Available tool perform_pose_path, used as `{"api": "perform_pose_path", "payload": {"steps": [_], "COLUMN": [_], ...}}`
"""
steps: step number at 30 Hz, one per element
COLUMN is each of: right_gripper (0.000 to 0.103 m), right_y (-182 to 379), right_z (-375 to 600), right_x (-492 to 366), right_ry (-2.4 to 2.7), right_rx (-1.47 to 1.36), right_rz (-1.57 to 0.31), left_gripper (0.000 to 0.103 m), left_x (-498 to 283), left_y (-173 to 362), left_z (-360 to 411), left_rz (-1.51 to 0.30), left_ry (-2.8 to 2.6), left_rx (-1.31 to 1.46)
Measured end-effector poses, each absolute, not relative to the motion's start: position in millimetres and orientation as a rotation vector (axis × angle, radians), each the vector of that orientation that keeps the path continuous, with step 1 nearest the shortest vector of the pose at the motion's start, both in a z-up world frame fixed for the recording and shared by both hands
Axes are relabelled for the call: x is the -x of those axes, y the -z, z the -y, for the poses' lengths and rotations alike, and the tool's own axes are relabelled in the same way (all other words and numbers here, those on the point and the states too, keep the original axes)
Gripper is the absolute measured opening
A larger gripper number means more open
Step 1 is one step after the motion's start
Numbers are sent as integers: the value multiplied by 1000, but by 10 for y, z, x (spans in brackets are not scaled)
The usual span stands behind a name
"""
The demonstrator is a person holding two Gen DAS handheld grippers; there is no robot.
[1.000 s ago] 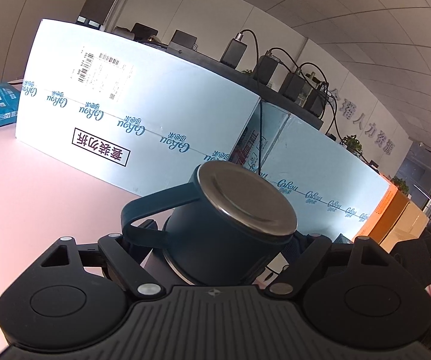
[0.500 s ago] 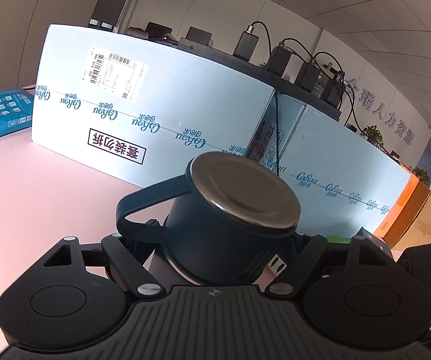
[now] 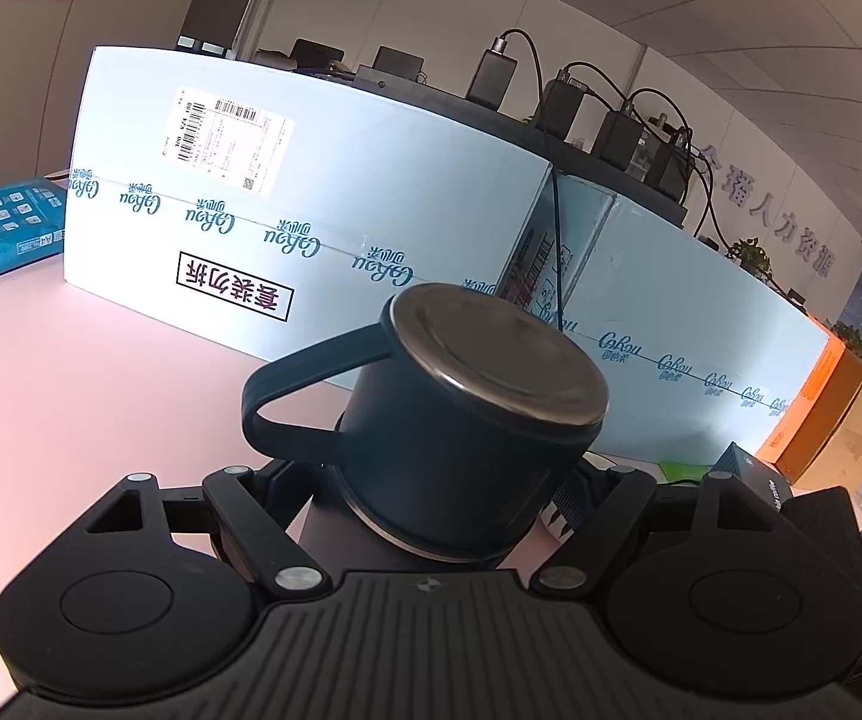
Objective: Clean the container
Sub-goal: 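Rub the cloth along the bottle body with the right gripper while the left gripper tilts it, then wipe the cloth up toward the lid with the right gripper while the left gripper holds the bottle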
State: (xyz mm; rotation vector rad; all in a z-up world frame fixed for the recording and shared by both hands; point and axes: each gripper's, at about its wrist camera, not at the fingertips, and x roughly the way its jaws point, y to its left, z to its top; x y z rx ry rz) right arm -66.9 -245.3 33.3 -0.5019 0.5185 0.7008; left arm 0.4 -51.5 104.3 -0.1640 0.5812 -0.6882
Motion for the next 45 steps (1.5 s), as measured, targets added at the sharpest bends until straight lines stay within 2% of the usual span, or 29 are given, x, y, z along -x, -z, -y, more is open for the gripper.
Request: {"api": "perform_pose_path", "payload": {"steps": [10,14,22,25,31,40,45], "right_gripper": [27,28,27,27,28,28,28], "right_y": [-728,-685,-340,-289,-486,-838,-790], "right_z": [2609,2626,2444,2464,2499,2609,2583], "right_x": [842,833,645,624,667,789,792], "right_ry": [-682,-682,-693,-697,-693,-659,-655], "right_rx": [487,486,516,510,516,537,537], "right_rz": [-292,-291,-508,-532,-465,-261,-261], "left_gripper": [77,77,77,77,77,77,77], "left_x": [0,6,34,47,44,47,47], "left_y": [-1046,-1047,-1053,-1054,-1056,-1058,-1055], "left_z": [510,509,548,562,553,573,562], "left_rz": [-582,-583,-573,-568,-568,-566,-566], "left_ry": [683,686,683,688,690,697,699], "left_rx": [155,155,111,91,82,67,71]}}
